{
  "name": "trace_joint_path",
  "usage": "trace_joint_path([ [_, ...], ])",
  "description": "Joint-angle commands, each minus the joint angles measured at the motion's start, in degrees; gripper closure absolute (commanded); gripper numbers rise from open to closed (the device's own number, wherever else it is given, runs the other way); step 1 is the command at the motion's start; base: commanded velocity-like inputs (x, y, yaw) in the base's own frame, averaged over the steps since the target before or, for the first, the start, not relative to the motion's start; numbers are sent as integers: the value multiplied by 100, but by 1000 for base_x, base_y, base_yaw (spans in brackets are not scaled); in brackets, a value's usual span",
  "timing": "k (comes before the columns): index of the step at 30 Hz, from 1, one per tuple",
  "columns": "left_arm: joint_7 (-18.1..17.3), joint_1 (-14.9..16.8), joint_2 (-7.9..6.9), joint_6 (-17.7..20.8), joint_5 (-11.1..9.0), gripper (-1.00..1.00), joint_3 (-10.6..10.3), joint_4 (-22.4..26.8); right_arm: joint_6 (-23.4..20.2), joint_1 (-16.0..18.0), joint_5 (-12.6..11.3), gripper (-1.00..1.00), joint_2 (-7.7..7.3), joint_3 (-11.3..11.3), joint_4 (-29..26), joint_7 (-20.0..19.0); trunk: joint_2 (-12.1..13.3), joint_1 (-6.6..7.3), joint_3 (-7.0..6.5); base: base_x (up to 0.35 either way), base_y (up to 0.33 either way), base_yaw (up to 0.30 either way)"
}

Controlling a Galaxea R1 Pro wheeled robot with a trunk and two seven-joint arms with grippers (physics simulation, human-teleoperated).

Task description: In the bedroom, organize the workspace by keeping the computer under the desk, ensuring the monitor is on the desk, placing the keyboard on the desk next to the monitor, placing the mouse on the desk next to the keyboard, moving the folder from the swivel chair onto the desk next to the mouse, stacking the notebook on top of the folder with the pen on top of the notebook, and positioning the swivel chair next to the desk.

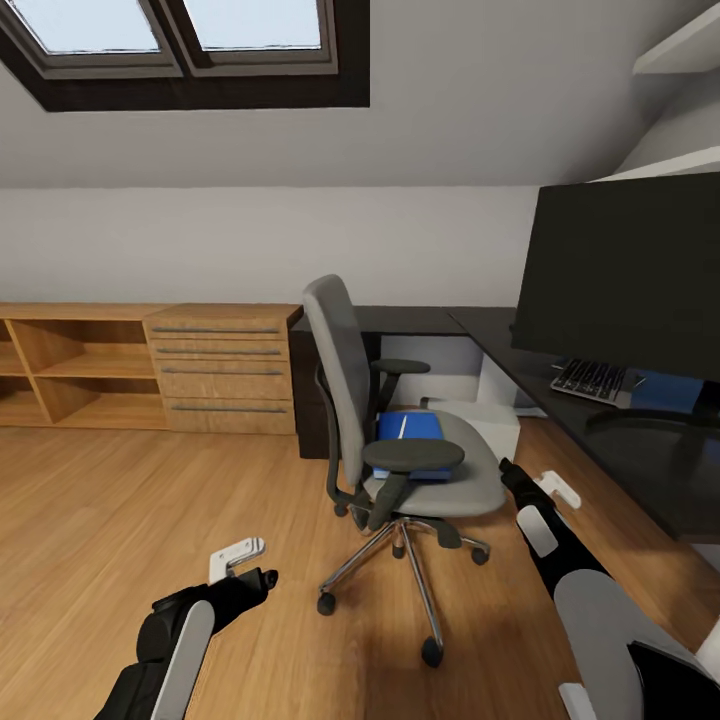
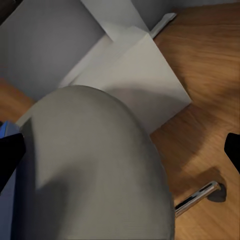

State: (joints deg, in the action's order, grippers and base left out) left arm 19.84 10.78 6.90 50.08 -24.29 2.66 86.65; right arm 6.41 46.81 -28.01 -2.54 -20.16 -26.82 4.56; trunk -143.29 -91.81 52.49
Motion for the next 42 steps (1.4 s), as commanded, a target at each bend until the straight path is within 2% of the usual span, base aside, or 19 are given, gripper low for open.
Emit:
trace_joint_path([
  [1,40,4,5,-32,-67,-100,85,5,21,3,-58,-100,-1,11,2,8,-2,-2,6,256,0,0],
  [4,33,4,5,-110,-70,-100,209,2,23,3,-61,-100,-1,6,-4,9,-2,-2,6,149,0,0],
  [8,30,5,5,-143,-71,-100,264,1,26,3,-64,-100,-2,4,-5,9,-2,-2,6,41,0,0],
  [32,40,7,12,-156,-68,-100,272,-4,13,3,-64,-100,-39,-17,28,37,-2,-2,6,150,0,0],
  [42,30,8,7,-156,-68,-100,280,-8,-334,3,-73,-100,-45,-36,45,46,-2,-2,6,72,0,0],
])
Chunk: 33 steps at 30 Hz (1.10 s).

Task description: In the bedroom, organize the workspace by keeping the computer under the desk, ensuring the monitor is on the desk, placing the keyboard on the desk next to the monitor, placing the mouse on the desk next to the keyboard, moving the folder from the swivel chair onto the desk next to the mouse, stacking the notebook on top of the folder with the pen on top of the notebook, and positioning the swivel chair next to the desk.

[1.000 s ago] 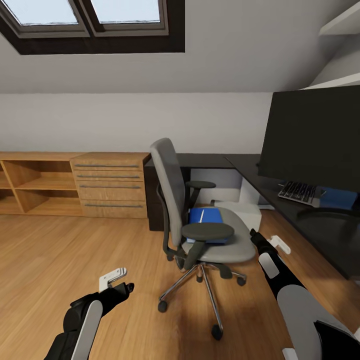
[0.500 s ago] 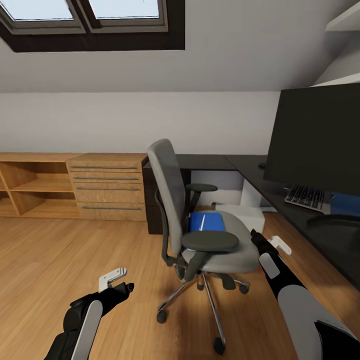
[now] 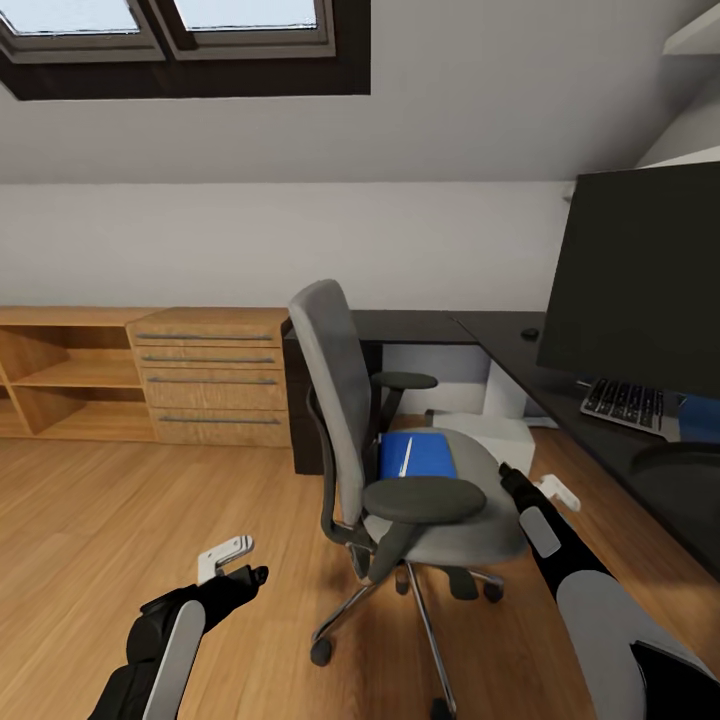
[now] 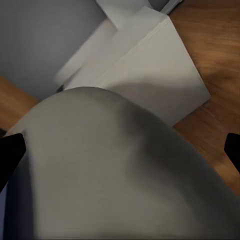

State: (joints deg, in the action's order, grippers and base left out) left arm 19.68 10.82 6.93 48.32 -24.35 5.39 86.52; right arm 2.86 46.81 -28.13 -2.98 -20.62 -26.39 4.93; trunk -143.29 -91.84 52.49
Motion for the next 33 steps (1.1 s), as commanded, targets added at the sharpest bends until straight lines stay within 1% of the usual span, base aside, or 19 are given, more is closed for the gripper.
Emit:
trace_joint_path([
  [1,45,3,4,19,-61,-100,9,8,15,3,-61,-100,-1,9,4,17,-3,1,6,45,0,0],
  [6,45,3,2,19,-61,-100,14,14,-103,3,-84,-100,-1,-9,76,154,-3,1,6,166,0,0],
  [7,45,1,2,19,-61,-100,15,14,-270,3,-203,-100,-30,-56,86,172,-3,1,6,37,0,0],
  [8,45,3,3,19,-61,-100,15,14,-520,3,-299,-100,-100,-91,90,189,-3,1,6,6,0,0],
  [9,45,1,2,19,-61,-100,15,14,-587,3,-369,-100,-109,-120,85,207,-3,1,6,3,0,0],
  [11,45,3,2,19,-61,-100,15,14,-605,3,-441,-100,-111,-135,84,212,-3,1,6,2,0,0],
  [12,45,3,2,19,-61,-100,15,14,-627,3,-575,-100,-113,-146,79,219,-3,1,6,0,0,0],
  [13,45,3,2,19,-61,-100,15,14,-647,3,-656,-100,-114,-149,77,221,-3,1,6,0,0,0],
  [15,45,3,2,19,-61,-100,15,14,-691,3,-739,-100,-115,-151,75,220,-3,1,6,0,0,0],
  [20,45,5,2,19,-61,-100,15,14,-824,3,-809,-100,-115,-153,66,222,-3,1,6,0,0,0],
  [29,45,3,2,19,-61,-100,32,14,-839,3,-832,-100,-115,-153,23,191,-3,1,6,0,0,2],
  [33,45,1,2,19,-61,-100,48,14,-839,3,-830,-100,-115,-153,20,192,-3,1,0,0,0,150],
])
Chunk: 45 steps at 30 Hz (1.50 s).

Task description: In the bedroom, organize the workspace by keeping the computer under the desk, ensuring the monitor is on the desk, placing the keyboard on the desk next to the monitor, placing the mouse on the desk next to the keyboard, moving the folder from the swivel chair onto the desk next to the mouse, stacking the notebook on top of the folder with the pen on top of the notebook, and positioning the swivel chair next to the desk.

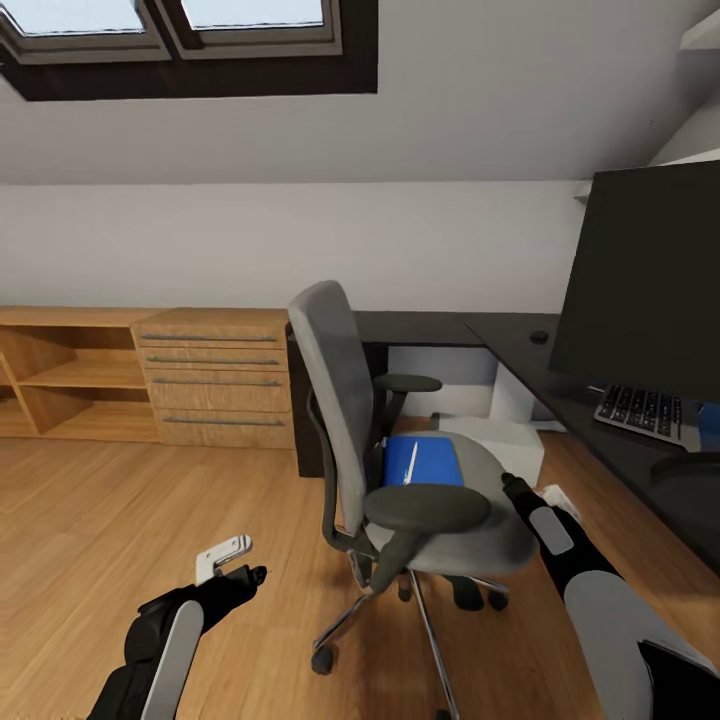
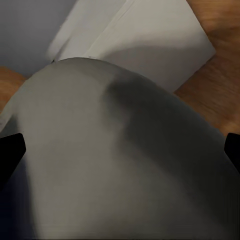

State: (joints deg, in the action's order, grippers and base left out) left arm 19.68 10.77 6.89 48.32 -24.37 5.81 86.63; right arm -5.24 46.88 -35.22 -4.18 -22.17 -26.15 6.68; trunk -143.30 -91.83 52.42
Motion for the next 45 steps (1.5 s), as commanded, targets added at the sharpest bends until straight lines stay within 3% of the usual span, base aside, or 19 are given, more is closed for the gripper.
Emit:
trace_joint_path([
  [1,45,5,5,19,-59,-100,5,3,-29,-3,-120,-100,5,2,-4,17,-2,1,4,0,0,233],
  [30,44,10,5,19,-59,-100,3,3,-12,-4,-116,-100,6,11,-4,9,-2,1,-84,0,0,252],
  [38,45,11,5,19,-59,-100,4,3,-12,-3,-109,-100,5,9,-4,9,-2,1,-88,0,0,27],
  [45,45,10,8,25,-59,-100,0,-5,-12,-3,-109,-100,-3,2,-4,9,-2,1,-88,0,0,-232],
])
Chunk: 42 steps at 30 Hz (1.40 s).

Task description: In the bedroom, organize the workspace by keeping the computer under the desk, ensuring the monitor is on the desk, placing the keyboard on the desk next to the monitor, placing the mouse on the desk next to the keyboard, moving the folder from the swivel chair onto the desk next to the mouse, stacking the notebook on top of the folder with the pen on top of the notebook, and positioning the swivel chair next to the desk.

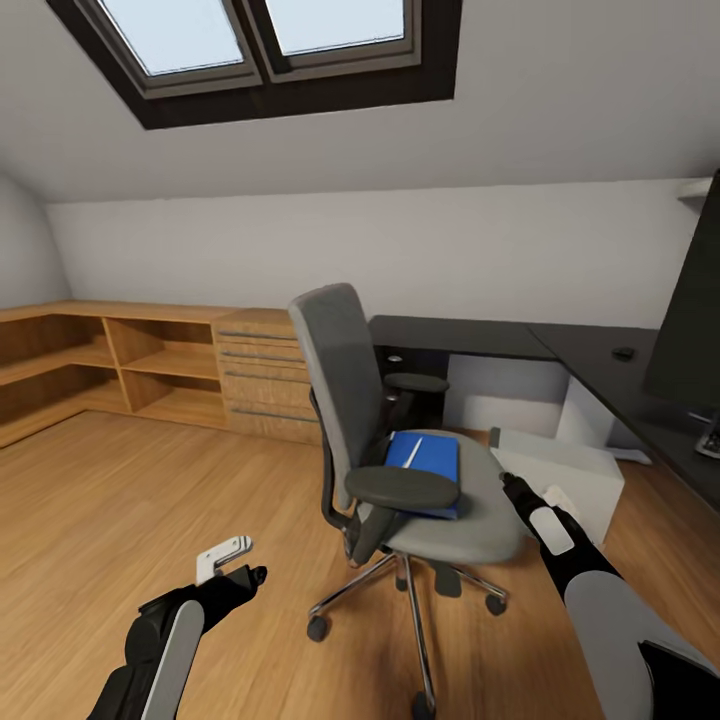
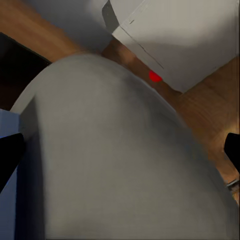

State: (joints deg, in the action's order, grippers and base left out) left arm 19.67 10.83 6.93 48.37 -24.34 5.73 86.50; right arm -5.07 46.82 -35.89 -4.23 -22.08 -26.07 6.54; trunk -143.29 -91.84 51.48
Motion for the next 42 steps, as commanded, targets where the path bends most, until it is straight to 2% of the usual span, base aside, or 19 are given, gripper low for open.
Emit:
trace_joint_path([
  [1,45,4,5,21,-62,-100,10,7,-29,2,-43,-100,2,-7,-12,23,-3,1,7,0,0,-262],
  [42,43,4,9,15,-68,-100,7,-2,-81,2,-44,-100,1,19,-12,5,-3,1,9,2,0,-12],
])
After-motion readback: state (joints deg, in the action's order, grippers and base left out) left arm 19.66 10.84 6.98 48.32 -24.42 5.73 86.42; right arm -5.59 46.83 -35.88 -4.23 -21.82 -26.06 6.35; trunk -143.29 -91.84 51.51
